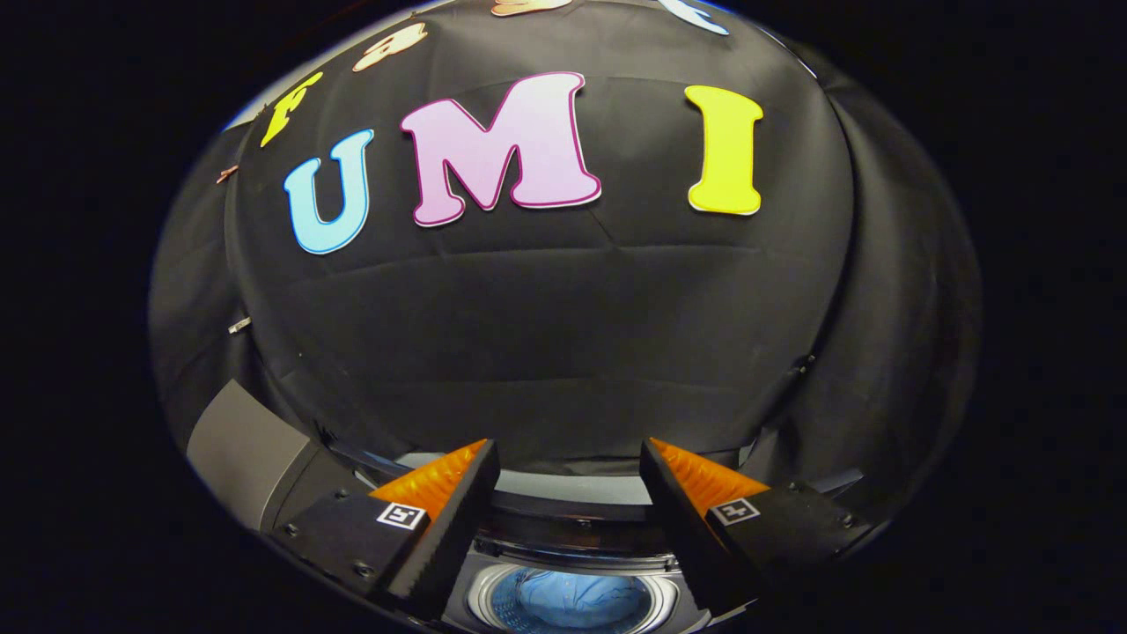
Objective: Put the clothes into the washing machine and then close the washing machine lid.
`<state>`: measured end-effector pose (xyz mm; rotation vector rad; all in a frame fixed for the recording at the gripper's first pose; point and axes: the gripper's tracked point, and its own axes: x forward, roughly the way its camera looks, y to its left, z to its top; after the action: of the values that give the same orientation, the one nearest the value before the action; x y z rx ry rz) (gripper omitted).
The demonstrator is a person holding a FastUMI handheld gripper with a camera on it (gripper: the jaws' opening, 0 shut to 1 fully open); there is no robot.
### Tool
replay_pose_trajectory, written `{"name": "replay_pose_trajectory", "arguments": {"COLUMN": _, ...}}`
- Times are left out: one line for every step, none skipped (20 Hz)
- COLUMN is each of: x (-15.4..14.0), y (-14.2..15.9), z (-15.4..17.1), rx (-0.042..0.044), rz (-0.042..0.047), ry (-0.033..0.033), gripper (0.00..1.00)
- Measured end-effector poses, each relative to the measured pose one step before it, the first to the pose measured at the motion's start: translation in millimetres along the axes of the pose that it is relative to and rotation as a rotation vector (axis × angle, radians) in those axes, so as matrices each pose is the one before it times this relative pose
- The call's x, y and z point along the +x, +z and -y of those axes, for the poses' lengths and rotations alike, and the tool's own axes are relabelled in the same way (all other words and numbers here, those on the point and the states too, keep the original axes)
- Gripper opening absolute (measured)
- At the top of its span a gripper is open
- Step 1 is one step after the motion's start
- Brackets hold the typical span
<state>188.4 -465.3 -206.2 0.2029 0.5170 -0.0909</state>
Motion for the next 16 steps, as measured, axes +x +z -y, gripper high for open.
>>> {"name": "replay_pose_trajectory", "arguments": {"x": -3.08, "y": 0.5, "z": -1.97, "rx": -0.00066, "rz": 0.00658, "ry": -0.00092, "gripper": 1.0}}
{"name": "replay_pose_trajectory", "arguments": {"x": -1.86, "y": -2.22, "z": 0.58, "rx": -0.0011, "rz": -0.00094, "ry": -0.00396, "gripper": 1.0}}
{"name": "replay_pose_trajectory", "arguments": {"x": 1.09, "y": 1.81, "z": 1.53, "rx": -0.00367, "rz": 0.0036, "ry": -0.00388, "gripper": 1.0}}
{"name": "replay_pose_trajectory", "arguments": {"x": -1.03, "y": -0.69, "z": -0.09, "rx": 0.00168, "rz": -0.00186, "ry": -0.00518, "gripper": 1.0}}
{"name": "replay_pose_trajectory", "arguments": {"x": -1.52, "y": -0.7, "z": 0.15, "rx": -0.00165, "rz": -0.00017, "ry": -0.00552, "gripper": 1.0}}
{"name": "replay_pose_trajectory", "arguments": {"x": -1.7, "y": 0.15, "z": 0.28, "rx": -0.00111, "rz": 0.00005, "ry": -0.00588, "gripper": 1.0}}
{"name": "replay_pose_trajectory", "arguments": {"x": -1.03, "y": -0.28, "z": 0.15, "rx": -0.00183, "rz": 0.00104, "ry": -0.00536, "gripper": 1.0}}
{"name": "replay_pose_trajectory", "arguments": {"x": -1.93, "y": -0.63, "z": -0.05, "rx": -0.00234, "rz": 0.00059, "ry": -0.0043, "gripper": 1.0}}
{"name": "replay_pose_trajectory", "arguments": {"x": -3.45, "y": -1.24, "z": 0.26, "rx": -0.00128, "rz": 0.00107, "ry": -0.00283, "gripper": 1.0}}
{"name": "replay_pose_trajectory", "arguments": {"x": -4.29, "y": -1.96, "z": -0.67, "rx": -0.0009, "rz": -0.00057, "ry": -0.00273, "gripper": 1.0}}
{"name": "replay_pose_trajectory", "arguments": {"x": -6.18, "y": -2.6, "z": 0.48, "rx": -0.00001, "rz": -0.0012, "ry": -0.00408, "gripper": 1.0}}
{"name": "replay_pose_trajectory", "arguments": {"x": -2.71, "y": -1.04, "z": 0.43, "rx": -0.0016, "rz": -0.00205, "ry": -0.00457, "gripper": 1.0}}
{"name": "replay_pose_trajectory", "arguments": {"x": -0.37, "y": -0.33, "z": 0.32, "rx": -0.00092, "rz": -0.0011, "ry": -0.00487, "gripper": 1.0}}
{"name": "replay_pose_trajectory", "arguments": {"x": -1.55, "y": 0.16, "z": -0.54, "rx": 0.00092, "rz": -0.00096, "ry": -0.00482, "gripper": 1.0}}
{"name": "replay_pose_trajectory", "arguments": {"x": 0.14, "y": -0.32, "z": -0.02, "rx": -0.00044, "rz": -0.00064, "ry": -0.00438, "gripper": 1.0}}
{"name": "replay_pose_trajectory", "arguments": {"x": -2.38, "y": -0.49, "z": -0.42, "rx": -0.0003, "rz": -0.0005, "ry": -0.00341, "gripper": 1.0}}
